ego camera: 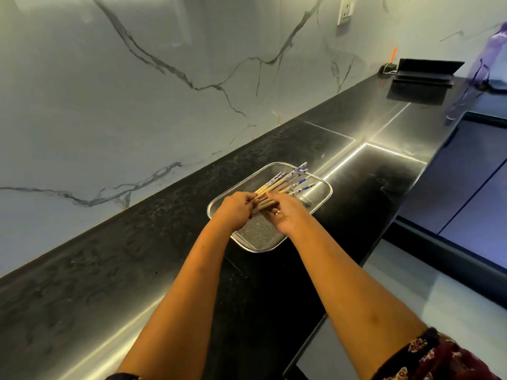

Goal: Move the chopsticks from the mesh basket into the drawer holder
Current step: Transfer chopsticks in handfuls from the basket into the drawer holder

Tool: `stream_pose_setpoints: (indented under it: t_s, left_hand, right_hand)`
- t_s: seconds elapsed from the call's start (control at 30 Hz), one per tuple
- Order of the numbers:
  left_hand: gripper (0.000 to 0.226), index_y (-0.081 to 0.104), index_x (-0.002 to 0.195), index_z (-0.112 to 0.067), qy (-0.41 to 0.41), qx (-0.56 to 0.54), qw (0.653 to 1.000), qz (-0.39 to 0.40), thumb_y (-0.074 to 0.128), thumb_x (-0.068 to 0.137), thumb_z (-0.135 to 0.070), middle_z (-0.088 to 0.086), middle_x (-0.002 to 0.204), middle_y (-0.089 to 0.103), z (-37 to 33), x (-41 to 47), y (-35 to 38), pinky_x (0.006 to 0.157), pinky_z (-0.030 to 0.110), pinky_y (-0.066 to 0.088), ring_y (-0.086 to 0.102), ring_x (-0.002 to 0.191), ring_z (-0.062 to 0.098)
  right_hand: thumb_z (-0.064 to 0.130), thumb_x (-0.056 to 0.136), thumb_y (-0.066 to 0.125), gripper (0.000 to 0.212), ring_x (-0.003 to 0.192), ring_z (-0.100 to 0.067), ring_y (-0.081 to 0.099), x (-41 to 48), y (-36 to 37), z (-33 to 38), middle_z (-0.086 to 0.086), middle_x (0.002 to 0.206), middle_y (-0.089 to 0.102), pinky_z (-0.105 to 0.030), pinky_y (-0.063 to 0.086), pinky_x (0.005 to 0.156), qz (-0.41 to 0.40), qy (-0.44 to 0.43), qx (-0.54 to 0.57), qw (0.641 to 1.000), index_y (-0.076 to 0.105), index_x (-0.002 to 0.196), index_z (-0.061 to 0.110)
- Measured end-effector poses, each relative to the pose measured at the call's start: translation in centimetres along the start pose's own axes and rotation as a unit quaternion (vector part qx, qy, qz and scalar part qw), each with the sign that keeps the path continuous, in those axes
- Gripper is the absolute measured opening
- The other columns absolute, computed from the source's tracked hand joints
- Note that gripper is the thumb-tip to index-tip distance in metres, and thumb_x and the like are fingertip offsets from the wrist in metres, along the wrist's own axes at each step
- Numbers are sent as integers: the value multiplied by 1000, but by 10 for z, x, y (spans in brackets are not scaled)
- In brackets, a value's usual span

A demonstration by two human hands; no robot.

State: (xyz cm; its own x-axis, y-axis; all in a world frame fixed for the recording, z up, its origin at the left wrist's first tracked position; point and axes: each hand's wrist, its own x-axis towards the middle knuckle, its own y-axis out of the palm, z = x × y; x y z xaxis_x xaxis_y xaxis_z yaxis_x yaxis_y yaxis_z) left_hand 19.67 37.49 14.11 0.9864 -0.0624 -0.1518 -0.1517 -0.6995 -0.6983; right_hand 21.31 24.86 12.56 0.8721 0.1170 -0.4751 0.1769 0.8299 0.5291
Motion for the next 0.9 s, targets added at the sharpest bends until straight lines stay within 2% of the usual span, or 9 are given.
stream_pose_setpoints:
  t_s: [0.1, 0.17, 0.27, 0.4, 0.47, 0.57, 0.7, 0.77, 0.9]
  left_hand:
    - [23, 62, 109, -13, -5, -39, 999, 21, 44, 96, -20, 0, 74, 56, -12, -24, 2, 57, 20, 38, 48, 62, 9]
    - [22, 62, 108, -12, -1, -56, 997, 43, 45, 96, -20, 0, 70, 55, -21, -45, 8, 57, 21, 38, 46, 59, 10]
    - [20, 63, 104, -16, 4, -71, 996, 57, 46, 96, -23, -1, 66, 56, -34, -77, 22, 52, 19, 38, 43, 53, 10]
    - [16, 68, 90, -26, -22, -158, 986, 46, 54, 92, -32, -7, 69, 66, -38, -127, 49, 46, 14, 43, 53, 47, 1]
    - [12, 72, 90, -24, -37, -346, 938, -5, 63, 85, -30, -1, 80, 70, -33, -153, 68, 51, 14, 48, 63, 59, 3]
    - [14, 73, 87, -17, -28, -592, 800, -95, 68, 76, -24, 4, 85, 73, -35, -187, 117, 61, 18, 54, 68, 75, 10]
    - [23, 66, 99, -22, -83, -636, 759, -115, 63, 80, -34, -1, 100, 71, -65, -214, 195, 86, 32, 49, 63, 104, 17]
    - [26, 64, 109, -20, -90, -674, 723, -123, 52, 90, -33, 3, 108, 70, -80, -221, 212, 92, 34, 47, 64, 104, 19]
    - [25, 65, 99, -13, -106, -747, 635, -164, 44, 96, -26, 4, 100, 72, -94, -225, 218, 73, 31, 56, 69, 92, 20]
  right_hand:
    - [8, 89, 60, 5, 75, -25, 67, -19, -26, 16, -16, 85, 65, -34, 59, 61, 6, -23, 63, 998, 59, 89, 4]
    - [8, 88, 63, 13, 82, -25, 68, -36, -43, 24, -16, 92, 67, -35, 58, 64, 1, -34, 90, 995, 59, 100, 4]
    - [2, 89, 59, 11, 68, -21, 72, -65, -65, 26, -13, 83, 69, -33, 60, 55, 16, -38, 117, 992, 60, 99, 1]
    - [-2, 92, 52, 6, 59, -17, 72, -105, -97, 17, -13, 86, 65, -31, 60, 62, 38, -36, 135, 989, 58, 93, 1]
    - [0, 93, 52, 5, 58, -17, 71, -122, -116, 11, -14, 87, 64, -29, 61, 58, 25, -38, 167, 985, 57, 94, 0]
    - [3, 94, 52, 11, 72, -20, 70, -147, -145, -1, -14, 89, 64, -34, 61, 71, 8, -56, 228, 972, 54, 104, 0]
    - [2, 95, 49, 26, 93, -26, 65, -179, -172, -29, -15, 98, 64, -42, 49, 98, -12, -63, 230, 971, 47, 121, 2]
    - [5, 96, 49, 28, 101, -28, 64, -197, -182, -44, -18, 108, 62, -40, 52, 91, -3, -47, 212, 976, 47, 123, 0]
    - [9, 95, 52, 23, 104, -33, 65, -224, -206, -57, -19, 107, 65, -35, 58, 79, -12, -27, 166, 986, 53, 116, 1]
